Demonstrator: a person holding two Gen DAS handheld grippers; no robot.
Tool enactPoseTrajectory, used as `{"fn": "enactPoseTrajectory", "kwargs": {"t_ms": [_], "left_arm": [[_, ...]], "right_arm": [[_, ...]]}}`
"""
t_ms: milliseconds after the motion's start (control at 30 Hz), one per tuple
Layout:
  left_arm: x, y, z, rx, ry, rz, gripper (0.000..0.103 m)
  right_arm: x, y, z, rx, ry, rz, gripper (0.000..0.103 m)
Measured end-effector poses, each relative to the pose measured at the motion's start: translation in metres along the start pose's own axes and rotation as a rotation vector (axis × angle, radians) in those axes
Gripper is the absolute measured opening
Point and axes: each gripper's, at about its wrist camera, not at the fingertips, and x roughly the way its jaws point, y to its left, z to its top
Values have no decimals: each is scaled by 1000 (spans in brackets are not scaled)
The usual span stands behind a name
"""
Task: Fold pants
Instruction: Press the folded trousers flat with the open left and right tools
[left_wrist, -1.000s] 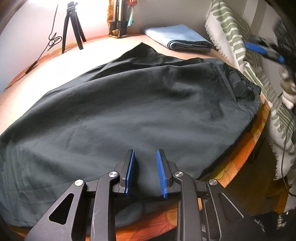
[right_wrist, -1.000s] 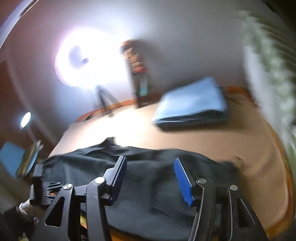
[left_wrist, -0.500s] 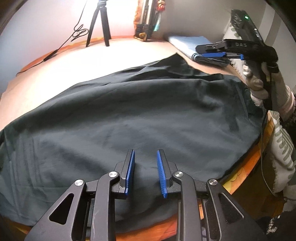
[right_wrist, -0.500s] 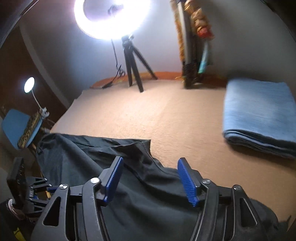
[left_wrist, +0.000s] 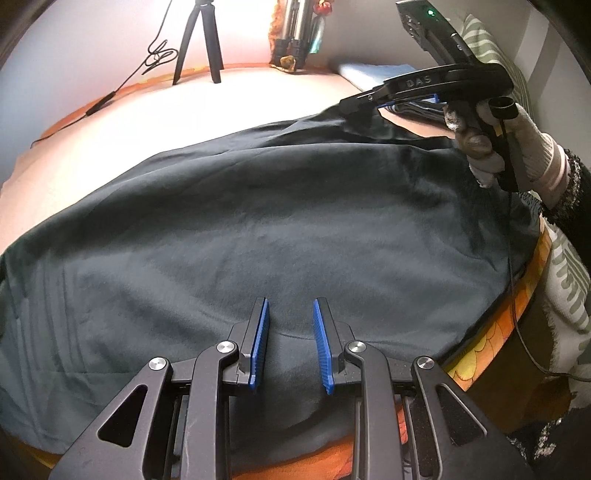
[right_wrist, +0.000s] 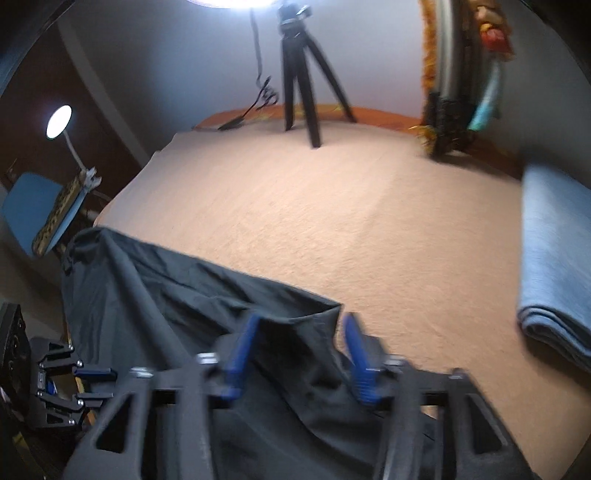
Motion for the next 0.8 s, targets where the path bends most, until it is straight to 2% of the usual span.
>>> {"fn": "enactPoseTrajectory", "kwargs": {"t_ms": [33, 67, 133, 200, 267, 400, 467, 567, 633, 800], "left_arm": [[0, 0, 0, 2, -2, 1, 23], [0, -1, -1, 5, -3, 2, 23], [0, -1, -2, 13, -8, 5, 23], [-1, -1, -3, 18, -12, 6, 23], [-1, -1, -3, 15, -13, 2, 23], [-2, 0, -4, 8, -12, -2, 23], [-2, 0, -4, 11, -12, -1, 23], [-2, 0, -3, 9, -9, 0, 23], [-2, 1, -2, -5, -5, -5, 23], [-8, 8, -2, -44, -6, 12, 23]], "right_arm": [[1, 2, 1, -12, -4, 0, 17], [0, 3, 2, -19, -6, 6, 9], [-3, 5, 8, -31, -33, -4, 2], [-7, 2, 17, -47, -66, -39, 1], [-6, -14, 30, 2, -80, -66, 1], [14, -26, 38, 4, -31, -102, 1], [22, -26, 37, -2, -5, -113, 2], [26, -30, 37, 24, 11, -140, 12], [17, -30, 38, 28, -15, -169, 35], [-14, -19, 38, 11, -66, -184, 39]]}}
